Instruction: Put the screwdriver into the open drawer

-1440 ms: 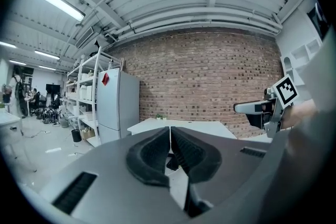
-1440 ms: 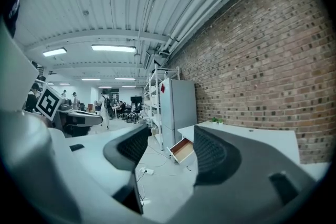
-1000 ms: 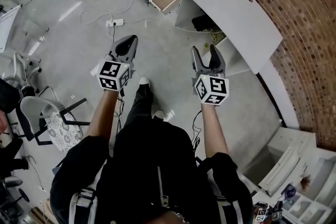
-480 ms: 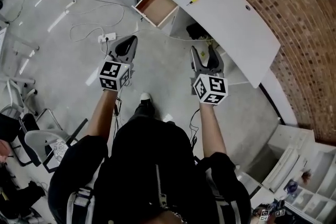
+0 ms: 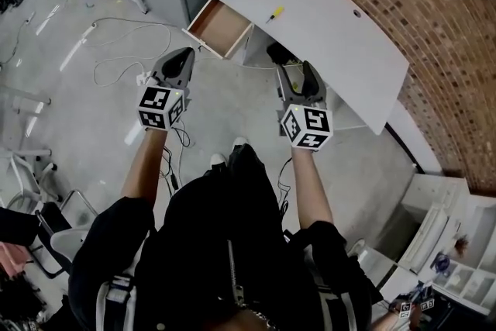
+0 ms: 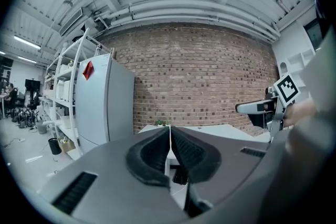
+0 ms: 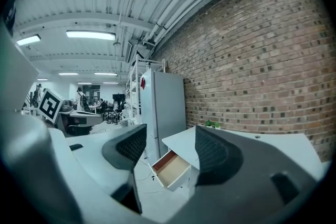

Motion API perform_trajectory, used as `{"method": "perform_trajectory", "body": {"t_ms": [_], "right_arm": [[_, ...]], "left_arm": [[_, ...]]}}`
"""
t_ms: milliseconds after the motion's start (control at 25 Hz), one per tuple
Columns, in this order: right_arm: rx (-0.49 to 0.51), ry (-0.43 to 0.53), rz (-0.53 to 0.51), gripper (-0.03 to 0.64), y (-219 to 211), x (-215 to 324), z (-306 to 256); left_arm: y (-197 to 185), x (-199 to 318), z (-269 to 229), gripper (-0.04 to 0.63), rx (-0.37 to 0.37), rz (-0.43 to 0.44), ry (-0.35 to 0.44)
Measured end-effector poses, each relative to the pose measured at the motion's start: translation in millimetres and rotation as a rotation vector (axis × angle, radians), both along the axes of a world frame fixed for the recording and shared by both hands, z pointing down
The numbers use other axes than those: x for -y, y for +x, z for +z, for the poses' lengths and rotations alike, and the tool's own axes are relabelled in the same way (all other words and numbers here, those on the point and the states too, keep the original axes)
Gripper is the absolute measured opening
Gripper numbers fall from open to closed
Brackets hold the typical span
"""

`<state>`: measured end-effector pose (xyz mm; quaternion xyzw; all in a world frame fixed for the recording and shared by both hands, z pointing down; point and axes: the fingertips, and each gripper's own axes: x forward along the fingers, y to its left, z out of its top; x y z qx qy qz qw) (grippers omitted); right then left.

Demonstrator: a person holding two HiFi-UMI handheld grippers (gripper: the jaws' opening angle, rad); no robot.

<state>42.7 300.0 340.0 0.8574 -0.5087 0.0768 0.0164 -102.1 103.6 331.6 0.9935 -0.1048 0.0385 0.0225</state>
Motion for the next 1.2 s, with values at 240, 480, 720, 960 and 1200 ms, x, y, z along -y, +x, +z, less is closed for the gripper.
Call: {"method": "perform_trajectory", "body": {"t_ms": [240, 480, 720, 960, 1200], "right_arm": [[0.016, -0.004, 0.016, 0.285, 32.3, 26.1, 9.9], [0.05, -0.022, 0.034, 0.285, 76.5, 66.4, 28.2], [0.062, -0.027, 0.044, 0.284, 132.0, 115.7, 28.2], [0.071, -0.028, 0.062, 0.282, 190.8, 160.7, 25.7], [0.08, -0.048, 0.075, 0.279, 230.7, 199.7, 28.2]], "left_arm": [[34.6, 30.4, 4.1, 0.028, 0.008, 0.019, 0.005], [83.7, 67.8, 16.9, 0.028, 0.023, 0.034, -0.011], [142.0, 111.9, 13.7, 0.028, 0.03, 0.049, -0.012], [194.6, 158.0, 9.6, 0.028, 0.04, 0.05, -0.006], [232.5, 198.4, 4.9, 0.028, 0.033, 0.059, 0.007]]}}
